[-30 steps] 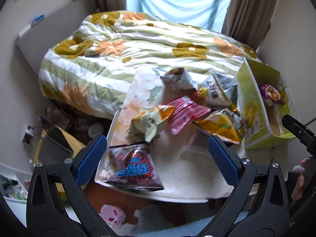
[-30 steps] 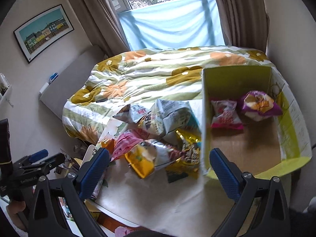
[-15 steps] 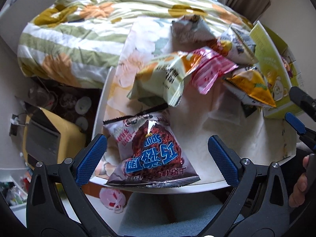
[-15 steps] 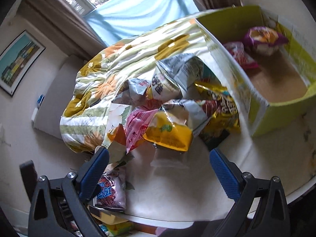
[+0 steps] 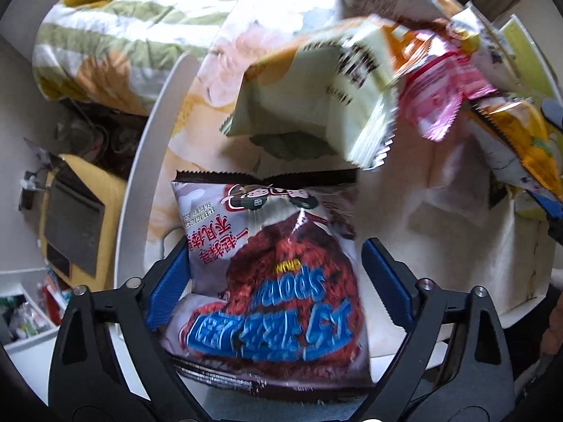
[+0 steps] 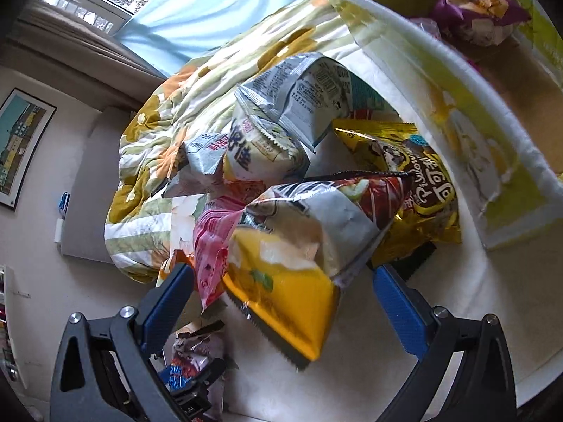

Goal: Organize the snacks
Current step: 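Grasp the blue-lettered Spongy bag with the left tool while the right tool moves toward the yellow-silver chip bag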

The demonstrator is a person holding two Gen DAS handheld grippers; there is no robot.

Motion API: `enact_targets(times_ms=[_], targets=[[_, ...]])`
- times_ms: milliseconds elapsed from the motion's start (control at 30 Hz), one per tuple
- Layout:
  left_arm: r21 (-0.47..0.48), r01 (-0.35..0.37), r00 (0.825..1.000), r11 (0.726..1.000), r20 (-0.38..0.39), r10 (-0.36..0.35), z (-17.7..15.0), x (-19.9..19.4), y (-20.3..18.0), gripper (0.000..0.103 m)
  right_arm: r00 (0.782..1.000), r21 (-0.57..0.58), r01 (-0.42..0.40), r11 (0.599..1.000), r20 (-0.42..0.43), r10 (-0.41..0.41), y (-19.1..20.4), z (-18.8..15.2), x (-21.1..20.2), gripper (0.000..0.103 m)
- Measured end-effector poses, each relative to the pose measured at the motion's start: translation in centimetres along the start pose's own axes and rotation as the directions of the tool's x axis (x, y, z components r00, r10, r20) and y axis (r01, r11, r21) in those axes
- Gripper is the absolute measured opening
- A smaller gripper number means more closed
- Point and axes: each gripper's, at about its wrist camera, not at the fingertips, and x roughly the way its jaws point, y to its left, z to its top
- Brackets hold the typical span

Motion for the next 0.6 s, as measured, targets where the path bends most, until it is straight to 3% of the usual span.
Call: enact_targets(times_ms=[233,500,600], targets=[[-0.013,-0.002,0.999,1.000,-0.035,0.001,-0.4,1.2,0.6,0.076,0.999,0.049,-0.001,0.999,-0.035,0.003,-1.2,1.1,1.6,0.101],[0.030,-0.003,1.000,1.000,-0.029,0.004,-0.7,0.9,0.1,0.071,0.999,0.074,0.002,0.997,-0.054,0.002,-1.7,1.3,2.1,0.098],[0.044,0.000,1.000,0.999,-0.023,0.001,-0.8,0.7,-0.3,0.069,0.998,0.078,-0.009,0.997,-0.056,0.013,-1.8,1.5,2.3,0.091]])
